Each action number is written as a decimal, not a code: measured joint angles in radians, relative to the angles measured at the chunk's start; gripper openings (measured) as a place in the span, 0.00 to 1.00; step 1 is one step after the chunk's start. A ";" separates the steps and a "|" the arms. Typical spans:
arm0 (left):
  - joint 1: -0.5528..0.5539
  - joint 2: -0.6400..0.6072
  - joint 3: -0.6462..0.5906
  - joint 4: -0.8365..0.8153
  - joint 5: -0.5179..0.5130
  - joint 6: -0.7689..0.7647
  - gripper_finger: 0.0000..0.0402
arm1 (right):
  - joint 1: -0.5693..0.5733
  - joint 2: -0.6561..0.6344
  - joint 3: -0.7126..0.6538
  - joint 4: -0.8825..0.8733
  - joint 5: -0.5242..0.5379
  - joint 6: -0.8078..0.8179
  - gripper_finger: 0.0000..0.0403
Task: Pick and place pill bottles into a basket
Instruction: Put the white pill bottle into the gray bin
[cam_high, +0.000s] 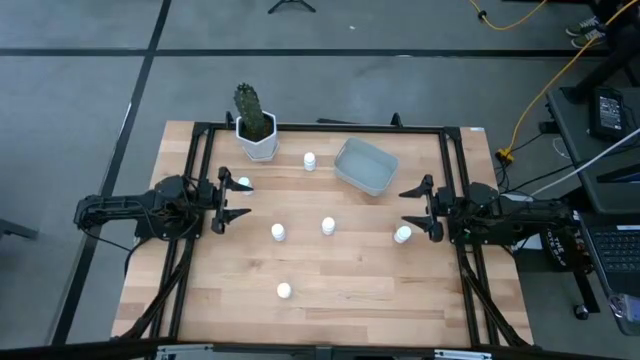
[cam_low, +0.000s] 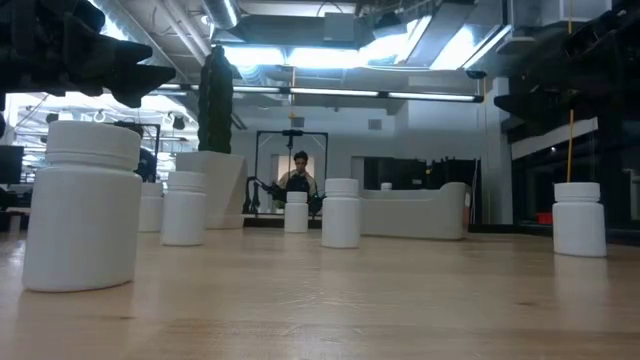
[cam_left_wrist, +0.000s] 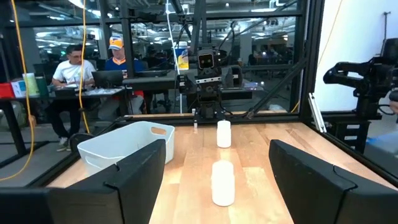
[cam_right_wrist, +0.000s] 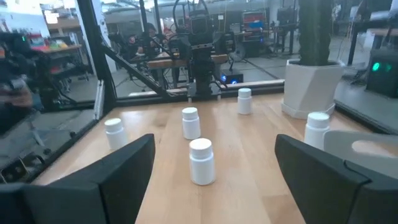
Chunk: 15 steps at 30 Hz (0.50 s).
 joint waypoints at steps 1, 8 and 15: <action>0.000 0.000 0.000 0.000 0.000 0.000 0.70 | 0.000 0.000 0.000 0.000 0.000 0.014 0.83; 0.000 0.000 0.000 0.000 -0.002 0.001 0.70 | 0.000 0.000 0.000 0.001 0.000 -0.013 0.83; 0.000 0.000 0.000 0.000 -0.002 0.001 0.70 | 0.000 0.000 0.000 0.000 0.000 -0.015 0.83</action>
